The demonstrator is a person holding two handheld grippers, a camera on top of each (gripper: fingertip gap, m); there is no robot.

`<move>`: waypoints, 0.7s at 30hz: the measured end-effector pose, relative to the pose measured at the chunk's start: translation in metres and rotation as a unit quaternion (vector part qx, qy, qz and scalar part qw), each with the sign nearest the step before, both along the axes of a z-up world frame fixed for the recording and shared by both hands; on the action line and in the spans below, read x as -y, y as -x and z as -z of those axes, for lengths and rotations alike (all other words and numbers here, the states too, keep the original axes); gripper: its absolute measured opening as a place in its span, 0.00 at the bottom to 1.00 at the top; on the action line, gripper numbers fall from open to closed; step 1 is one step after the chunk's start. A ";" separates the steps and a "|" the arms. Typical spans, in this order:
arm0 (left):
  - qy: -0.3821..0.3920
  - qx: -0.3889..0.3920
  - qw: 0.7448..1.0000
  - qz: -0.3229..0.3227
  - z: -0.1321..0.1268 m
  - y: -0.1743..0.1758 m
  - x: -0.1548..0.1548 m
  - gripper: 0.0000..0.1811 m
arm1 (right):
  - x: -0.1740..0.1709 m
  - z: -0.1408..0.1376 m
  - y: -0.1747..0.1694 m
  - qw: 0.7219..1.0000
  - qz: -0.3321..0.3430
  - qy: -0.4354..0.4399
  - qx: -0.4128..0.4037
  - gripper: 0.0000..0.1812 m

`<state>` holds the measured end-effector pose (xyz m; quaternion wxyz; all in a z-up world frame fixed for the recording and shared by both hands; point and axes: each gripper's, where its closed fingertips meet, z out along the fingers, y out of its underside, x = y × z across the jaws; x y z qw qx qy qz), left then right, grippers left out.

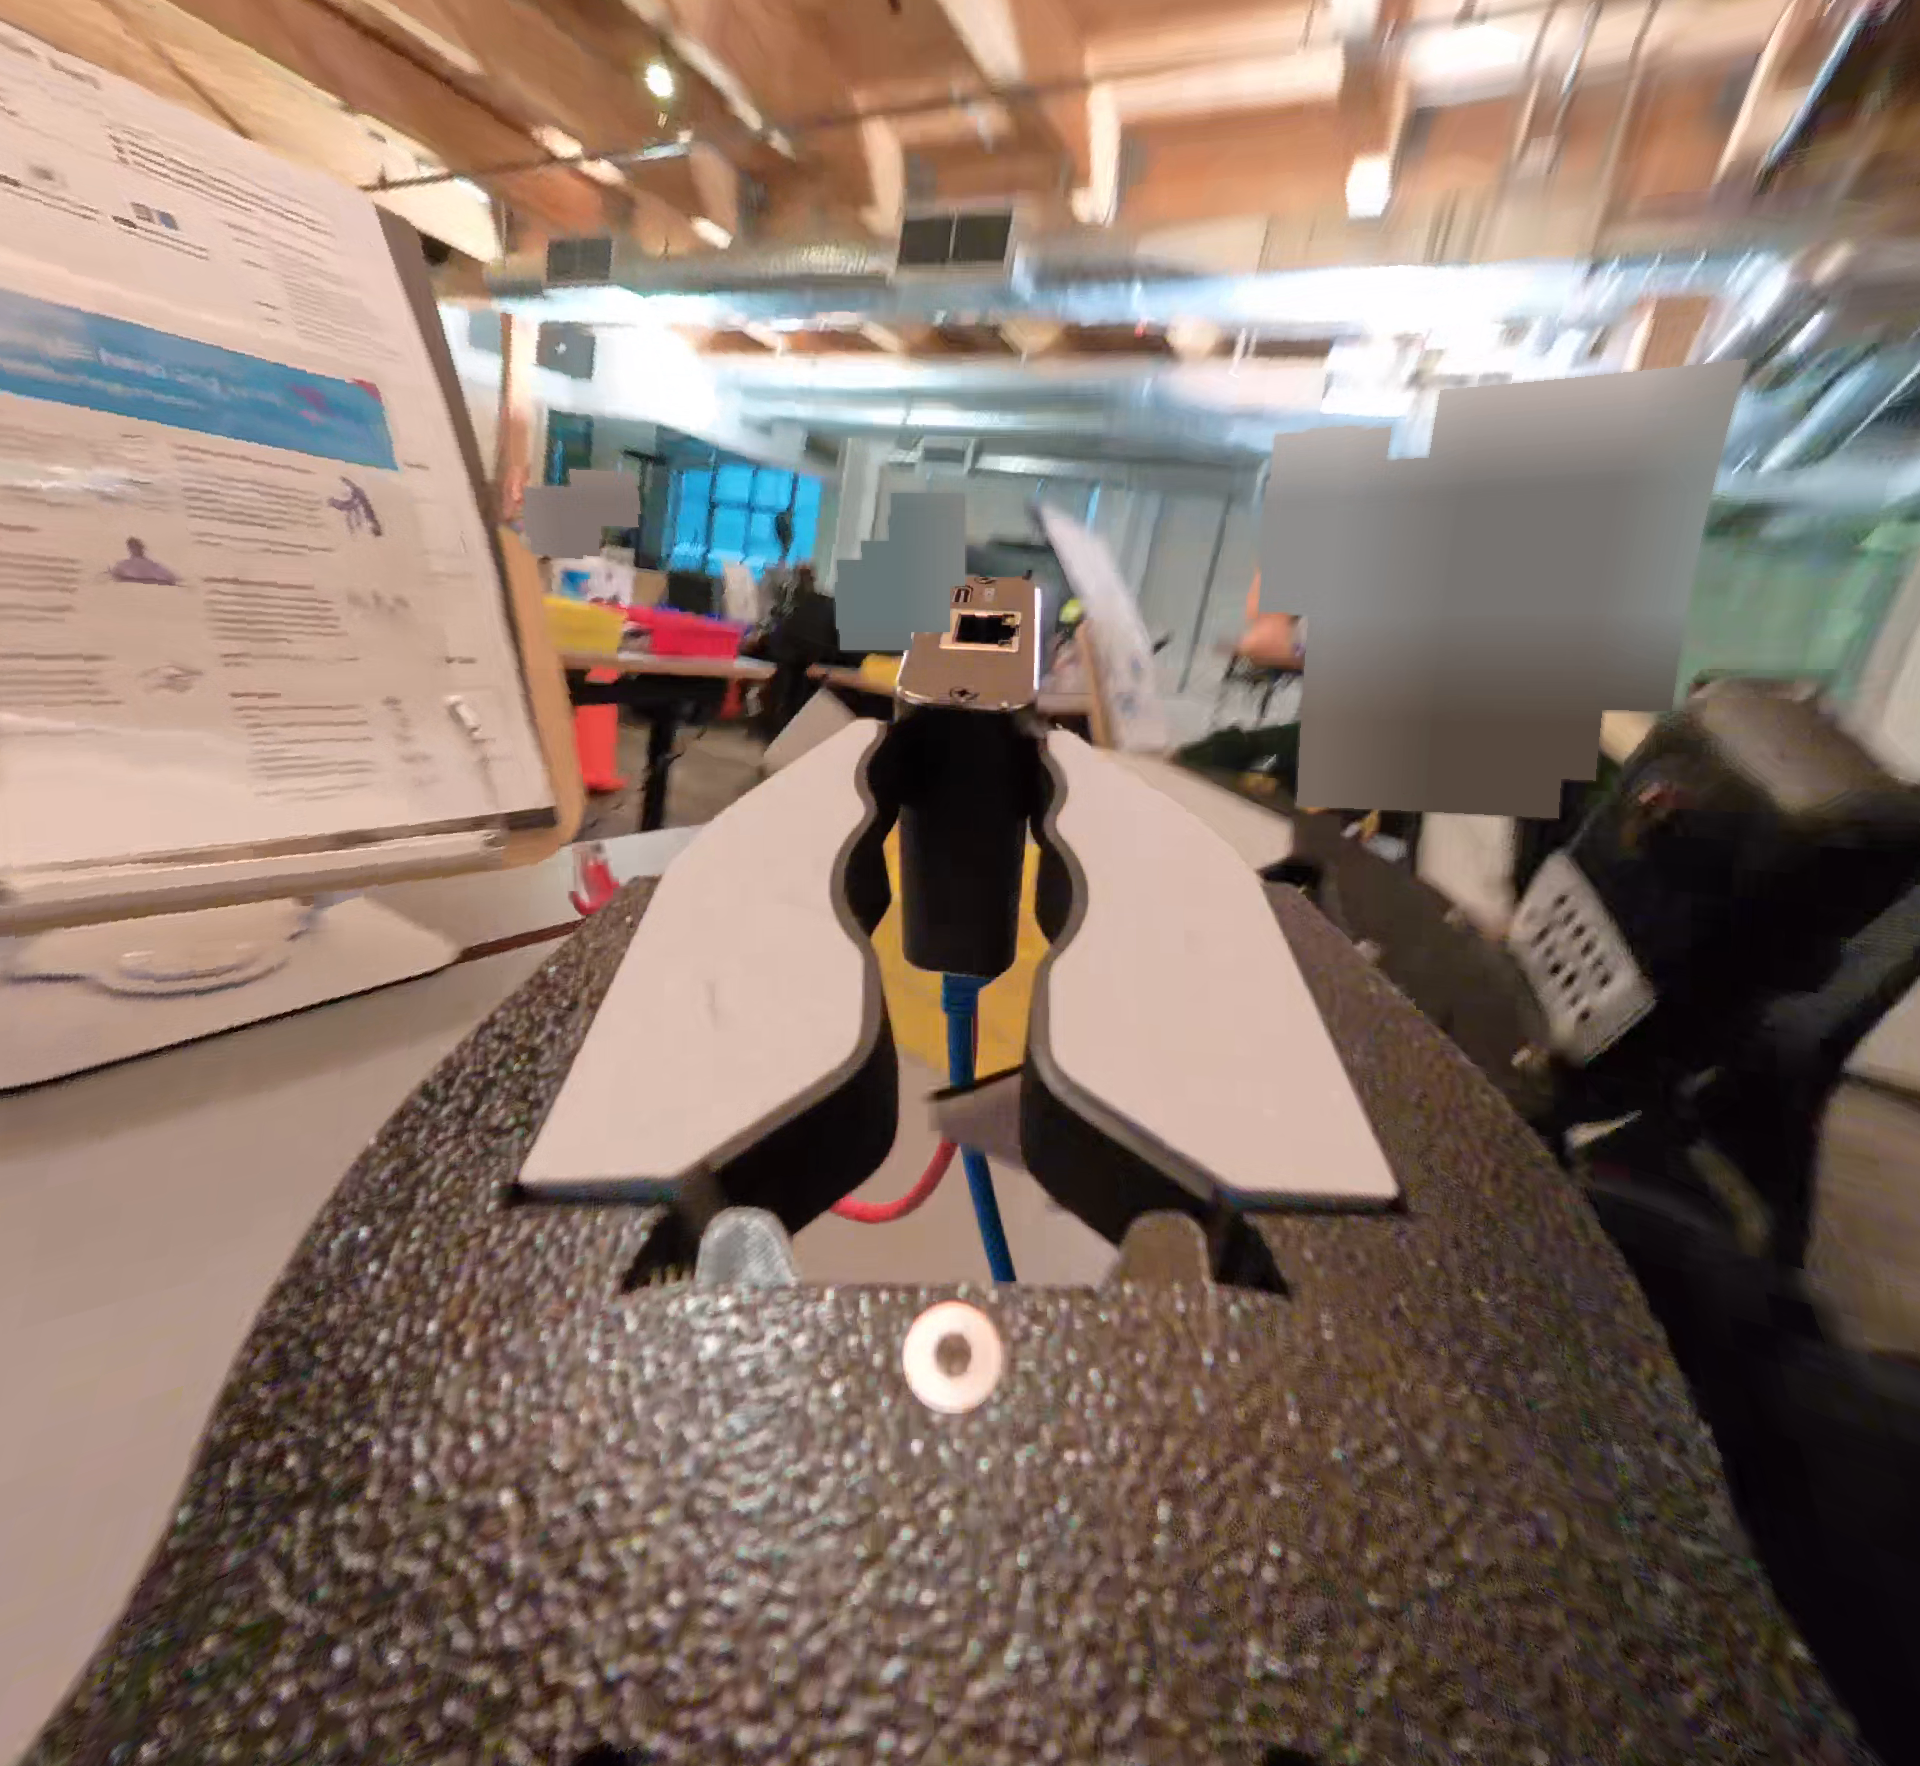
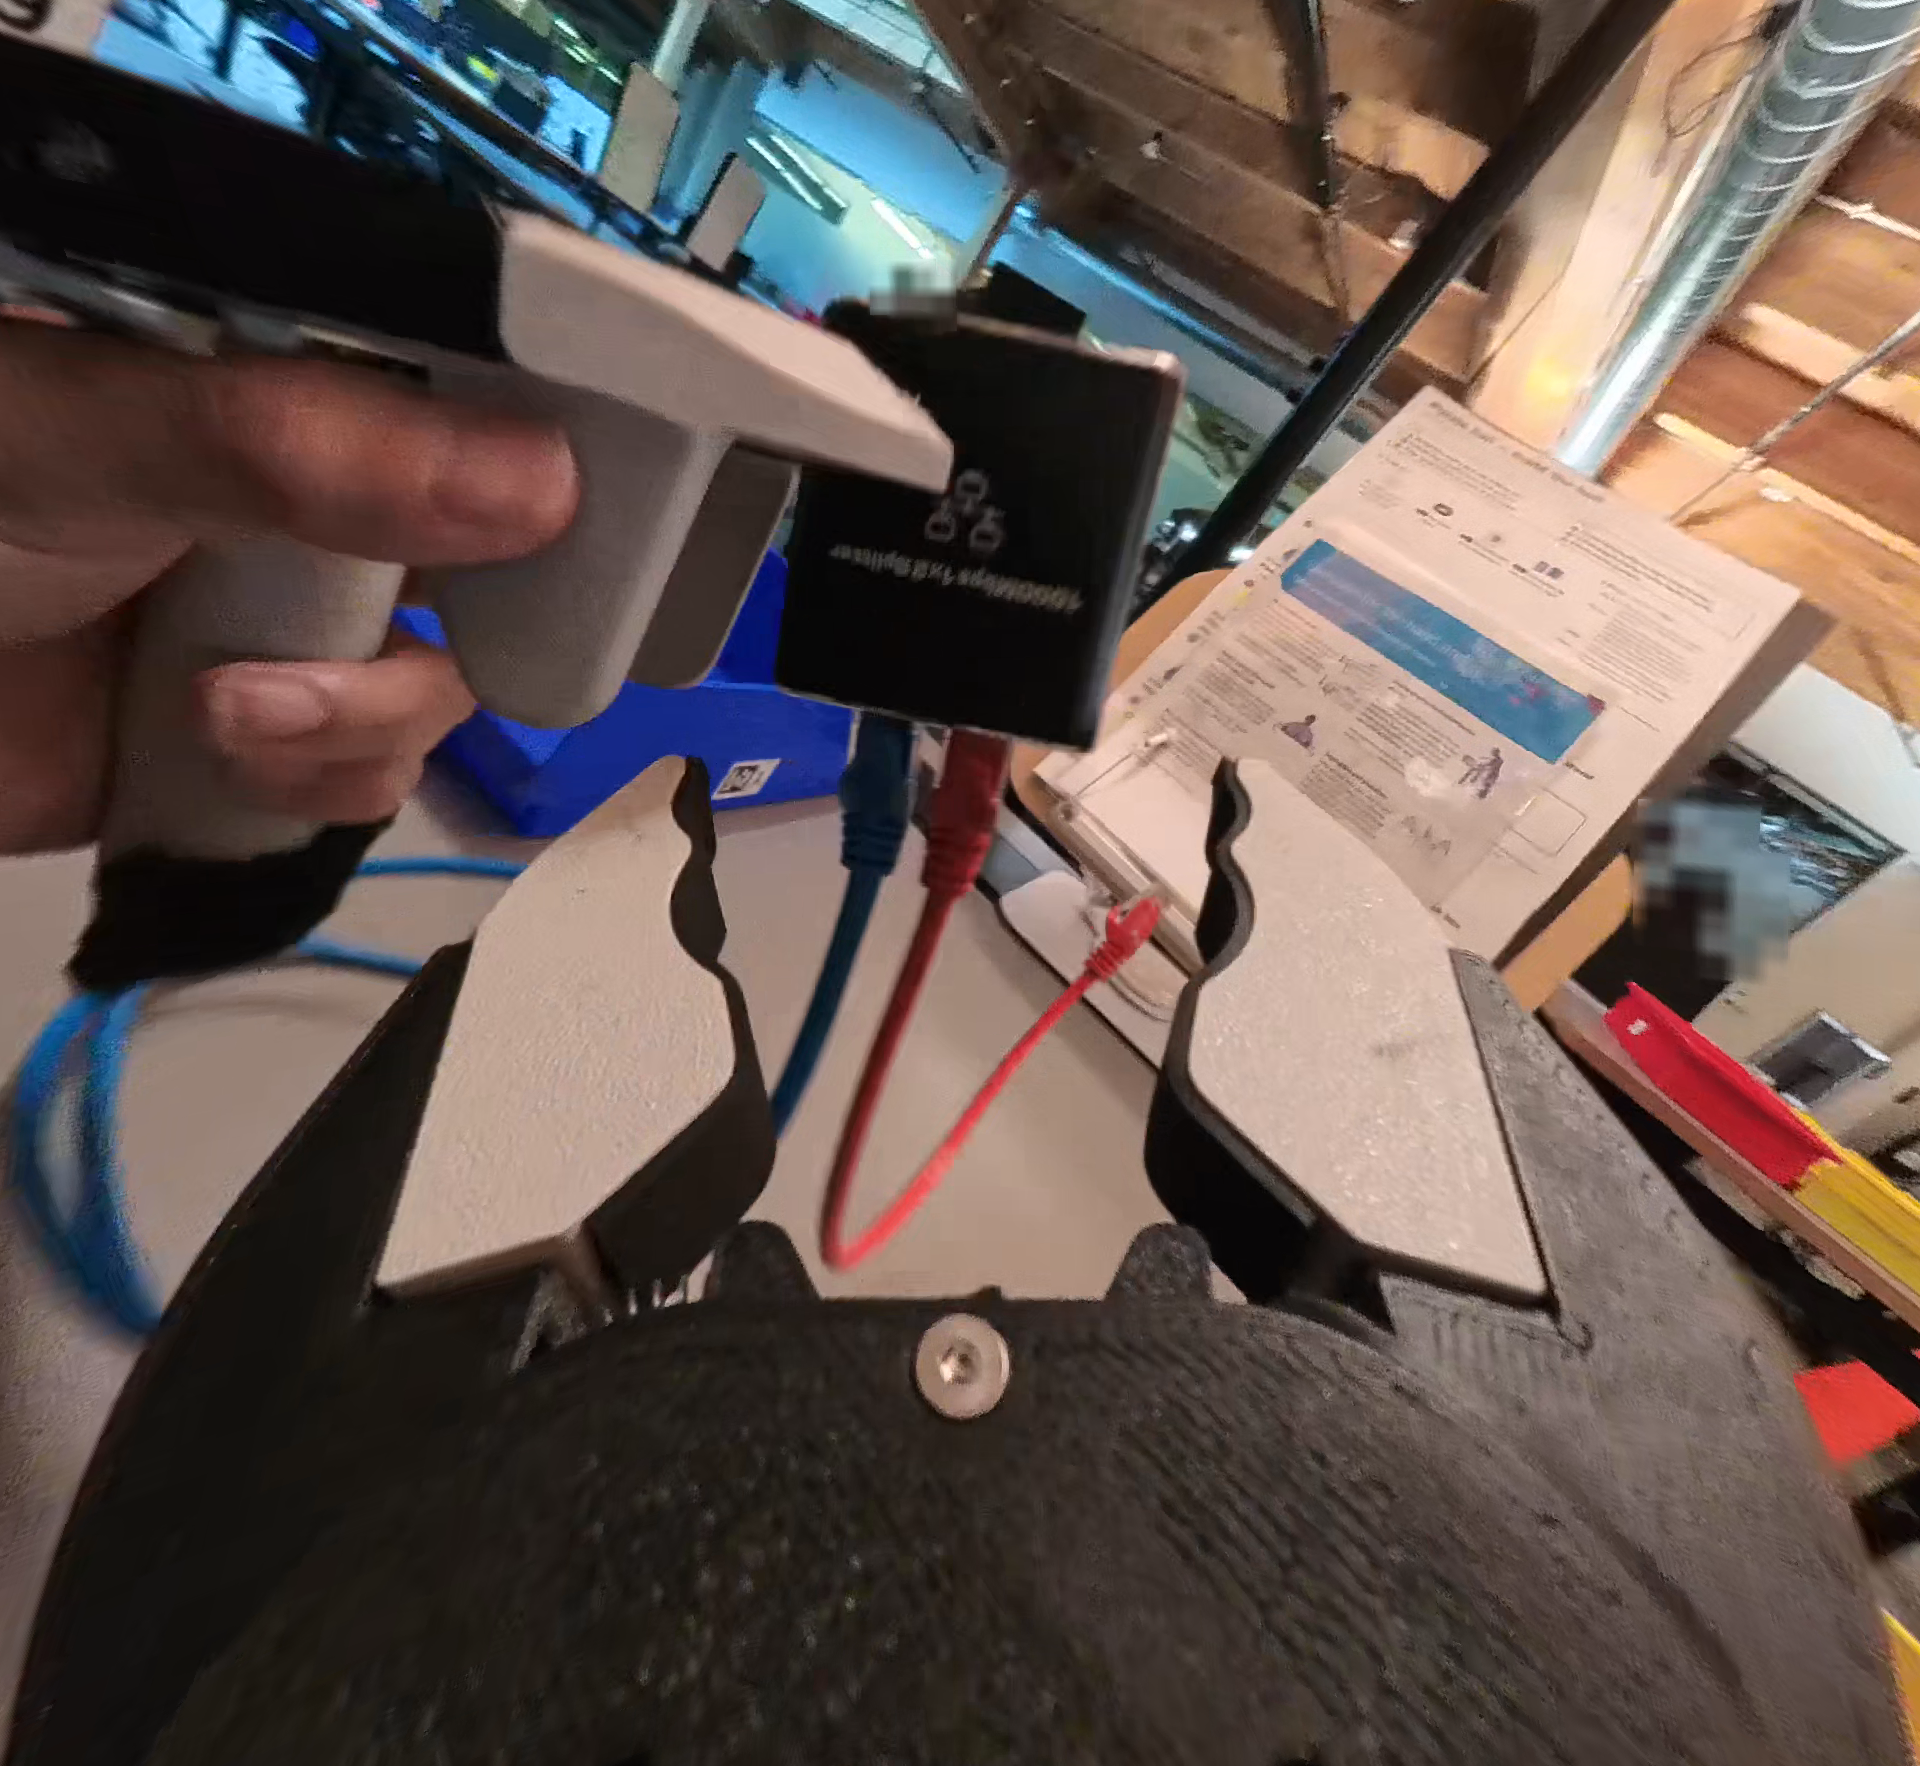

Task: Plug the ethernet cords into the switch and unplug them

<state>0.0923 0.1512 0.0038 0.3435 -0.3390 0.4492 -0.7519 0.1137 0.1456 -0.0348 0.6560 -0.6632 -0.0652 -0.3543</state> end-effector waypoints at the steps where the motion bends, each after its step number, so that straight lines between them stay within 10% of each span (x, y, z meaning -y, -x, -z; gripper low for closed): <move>1: 0.025 0.001 1.000 0.013 -0.001 0.001 0.001 0.13 | -0.003 -0.002 -0.002 1.000 0.015 -0.006 0.008 0.51; 6: 0.070 0.020 0.996 0.060 -0.005 0.005 0.004 0.12 | -0.008 -0.012 -0.001 0.998 0.016 0.004 0.061 0.33; 13: -0.108 0.052 0.989 0.085 0.010 0.011 0.012 0.21 | 0.004 0.000 -0.005 0.980 -0.097 0.158 0.072 0.27; 21: -0.413 0.046 0.908 0.044 0.059 0.017 0.019 0.39 | 0.037 0.056 -0.010 0.853 -0.212 0.464 0.113 0.27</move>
